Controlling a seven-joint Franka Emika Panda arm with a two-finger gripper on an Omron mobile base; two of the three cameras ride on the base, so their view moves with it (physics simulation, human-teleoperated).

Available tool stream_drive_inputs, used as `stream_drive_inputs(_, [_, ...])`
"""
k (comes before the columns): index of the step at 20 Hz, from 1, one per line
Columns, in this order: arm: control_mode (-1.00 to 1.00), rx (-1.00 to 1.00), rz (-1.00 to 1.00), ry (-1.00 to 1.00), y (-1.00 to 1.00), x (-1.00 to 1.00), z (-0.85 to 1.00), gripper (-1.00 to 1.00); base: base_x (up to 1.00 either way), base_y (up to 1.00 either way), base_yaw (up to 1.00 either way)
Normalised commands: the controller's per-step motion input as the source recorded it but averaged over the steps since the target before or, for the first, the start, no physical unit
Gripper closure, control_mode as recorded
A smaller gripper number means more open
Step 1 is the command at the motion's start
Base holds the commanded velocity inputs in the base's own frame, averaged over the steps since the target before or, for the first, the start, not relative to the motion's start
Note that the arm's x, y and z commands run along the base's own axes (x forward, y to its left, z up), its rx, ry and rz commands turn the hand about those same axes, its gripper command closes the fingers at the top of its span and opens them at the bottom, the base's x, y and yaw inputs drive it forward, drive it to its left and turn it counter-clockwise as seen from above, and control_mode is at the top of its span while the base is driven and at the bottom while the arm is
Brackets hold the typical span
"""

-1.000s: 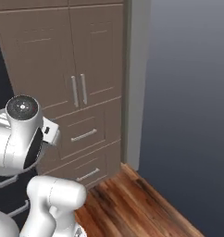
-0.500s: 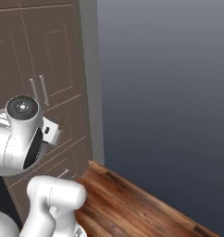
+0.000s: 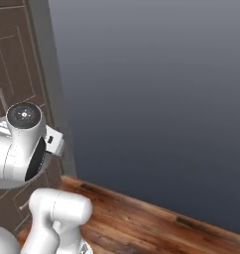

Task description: Move the pot and pan from the stove into the sink.

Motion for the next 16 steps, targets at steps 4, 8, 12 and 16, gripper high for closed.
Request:
stream_drive_inputs(4, [1.00,0.00,0.00,0.00,0.00,0.00,0.00,1.00,0.00,-0.28,-0.45])
stream_drive_inputs(8, [1.00,0.00,0.00,0.00,0.00,0.00,0.00,1.00,0.00,-0.26,-0.46])
stream_drive_inputs(12, [1.00,0.00,0.00,0.00,0.00,0.00,0.00,1.00,0.00,-0.25,-0.46])
stream_drive_inputs(16, [1.00,0.00,0.00,0.00,0.00,0.00,0.00,1.00,0.00,-0.24,-0.46])
